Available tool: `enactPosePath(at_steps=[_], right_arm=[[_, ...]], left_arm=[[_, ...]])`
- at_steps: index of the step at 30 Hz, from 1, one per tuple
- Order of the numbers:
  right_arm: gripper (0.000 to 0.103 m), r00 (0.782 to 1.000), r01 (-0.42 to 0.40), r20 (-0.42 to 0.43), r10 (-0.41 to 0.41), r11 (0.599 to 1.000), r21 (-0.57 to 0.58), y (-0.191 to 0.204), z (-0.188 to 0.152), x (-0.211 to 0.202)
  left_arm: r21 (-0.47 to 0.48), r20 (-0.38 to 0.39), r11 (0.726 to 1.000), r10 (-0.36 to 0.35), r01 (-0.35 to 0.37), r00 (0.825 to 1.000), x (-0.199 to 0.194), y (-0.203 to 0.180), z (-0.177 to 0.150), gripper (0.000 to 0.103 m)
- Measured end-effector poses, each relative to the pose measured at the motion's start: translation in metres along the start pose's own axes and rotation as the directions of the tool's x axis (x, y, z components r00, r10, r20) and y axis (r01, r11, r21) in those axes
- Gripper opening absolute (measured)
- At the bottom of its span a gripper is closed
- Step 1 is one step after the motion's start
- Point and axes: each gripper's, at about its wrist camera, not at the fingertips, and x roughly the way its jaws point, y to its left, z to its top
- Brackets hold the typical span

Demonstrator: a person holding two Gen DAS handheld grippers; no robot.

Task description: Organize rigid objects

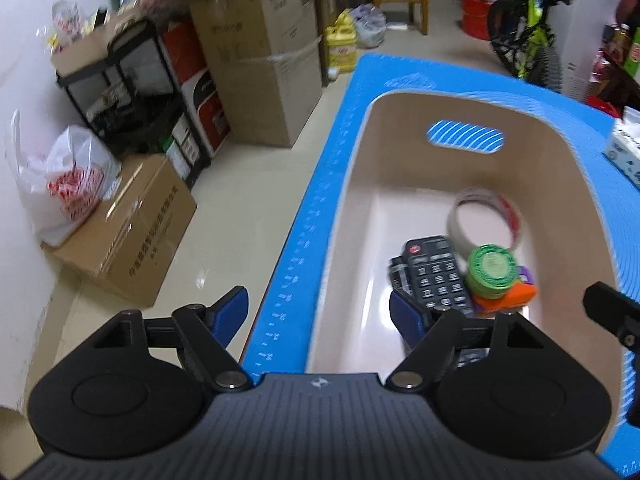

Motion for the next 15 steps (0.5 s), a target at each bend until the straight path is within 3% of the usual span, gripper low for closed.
enactPosePath(at_steps=[6, 15], right_arm=[[0.096, 1.000, 0.023, 0.017, -0.024, 0.999, 0.032, -0.009, -0.004, -0.029], [0.096, 0.997, 0.053, 0.055, -0.058, 0.995, 0.080, -0.024, -0.019, -0.094]], left_arm=[[0.077, 0.069, 0.997, -0.011, 0.006, 0.998, -0.035, -0.025, -0.010, 0.080], [0.110, 0.068, 0.992, -0.063, 0.055, 0.996, -0.086, -0.045, -0.038, 0.081]])
